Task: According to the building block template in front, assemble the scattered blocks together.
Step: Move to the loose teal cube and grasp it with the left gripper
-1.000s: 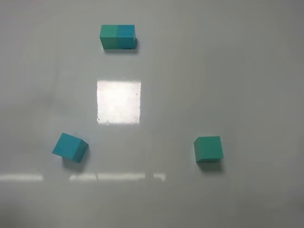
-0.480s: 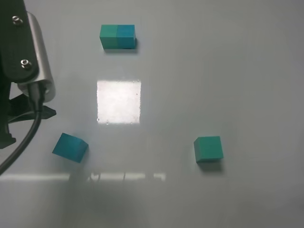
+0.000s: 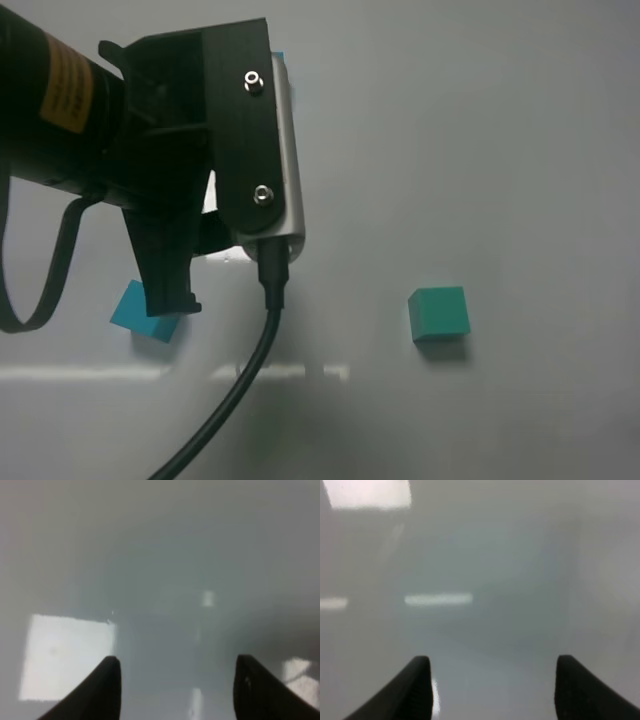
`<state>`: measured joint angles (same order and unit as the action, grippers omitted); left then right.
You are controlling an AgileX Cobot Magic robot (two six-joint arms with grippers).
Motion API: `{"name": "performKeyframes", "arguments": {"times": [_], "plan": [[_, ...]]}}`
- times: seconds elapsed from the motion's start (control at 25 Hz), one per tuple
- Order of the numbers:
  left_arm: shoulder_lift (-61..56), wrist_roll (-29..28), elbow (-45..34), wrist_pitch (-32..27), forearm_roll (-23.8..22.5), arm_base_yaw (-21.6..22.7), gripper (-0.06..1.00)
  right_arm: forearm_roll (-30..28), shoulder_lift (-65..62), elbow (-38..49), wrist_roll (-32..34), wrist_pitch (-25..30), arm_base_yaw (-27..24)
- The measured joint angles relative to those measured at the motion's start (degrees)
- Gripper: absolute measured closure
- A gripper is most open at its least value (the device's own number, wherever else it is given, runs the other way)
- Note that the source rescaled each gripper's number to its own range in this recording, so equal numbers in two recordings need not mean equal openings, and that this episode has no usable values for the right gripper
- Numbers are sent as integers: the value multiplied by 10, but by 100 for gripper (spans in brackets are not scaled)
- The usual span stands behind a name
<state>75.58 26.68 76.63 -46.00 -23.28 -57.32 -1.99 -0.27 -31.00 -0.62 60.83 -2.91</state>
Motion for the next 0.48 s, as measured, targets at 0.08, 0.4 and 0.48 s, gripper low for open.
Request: {"name": "performKeyframes", "arguments": {"times": [0.08,0.4,0.48], "plan": [[9,0,0,25,0,-4,80,0,0,0,0,0,0],[32,0,0,66,9,-11,80,0,0,0,0,0,0],[41,1,0,73,15,-19,80,0,0,0,0,0,0]]}}
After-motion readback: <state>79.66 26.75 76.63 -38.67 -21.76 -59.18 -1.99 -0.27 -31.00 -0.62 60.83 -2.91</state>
